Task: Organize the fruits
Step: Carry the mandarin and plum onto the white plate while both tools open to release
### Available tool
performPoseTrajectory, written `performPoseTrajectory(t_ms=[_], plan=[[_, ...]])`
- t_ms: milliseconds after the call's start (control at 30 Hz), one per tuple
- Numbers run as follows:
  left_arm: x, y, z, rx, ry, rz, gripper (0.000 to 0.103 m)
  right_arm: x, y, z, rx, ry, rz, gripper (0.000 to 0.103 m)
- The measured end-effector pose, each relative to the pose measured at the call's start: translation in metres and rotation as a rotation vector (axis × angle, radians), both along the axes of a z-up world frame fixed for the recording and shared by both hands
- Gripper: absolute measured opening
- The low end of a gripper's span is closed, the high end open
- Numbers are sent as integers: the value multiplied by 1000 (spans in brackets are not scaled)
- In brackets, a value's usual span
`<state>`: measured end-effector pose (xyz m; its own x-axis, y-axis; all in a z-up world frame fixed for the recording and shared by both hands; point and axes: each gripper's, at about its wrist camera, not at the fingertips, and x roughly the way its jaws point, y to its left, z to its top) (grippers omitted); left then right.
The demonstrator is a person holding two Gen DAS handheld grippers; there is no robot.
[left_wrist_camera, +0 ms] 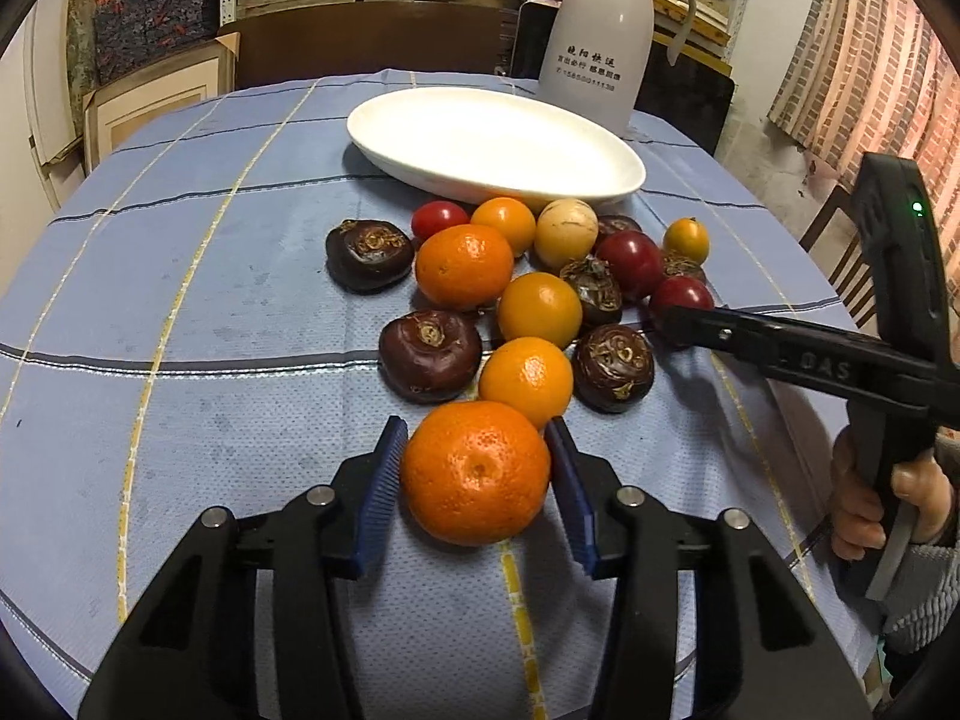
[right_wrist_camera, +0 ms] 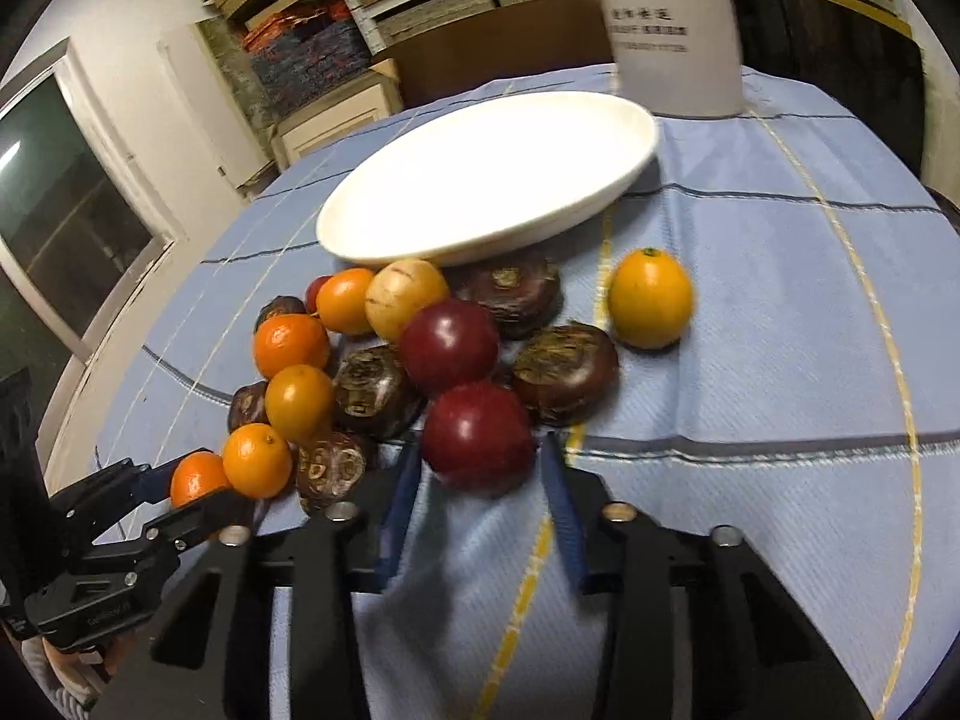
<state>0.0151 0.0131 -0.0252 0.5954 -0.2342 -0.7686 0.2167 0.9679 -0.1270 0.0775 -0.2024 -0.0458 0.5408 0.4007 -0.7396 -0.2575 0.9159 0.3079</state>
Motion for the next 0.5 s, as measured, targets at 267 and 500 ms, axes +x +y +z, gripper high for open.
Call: performPoseTrajectory(t_ms=[267,500], plan=[[1,-1,28,-15,-52,-16,46,-15,-8,20,38,-55,13,37],[58,-15,89,-3,-167,-7,46,14,-25,92,74,-176,-49,37]])
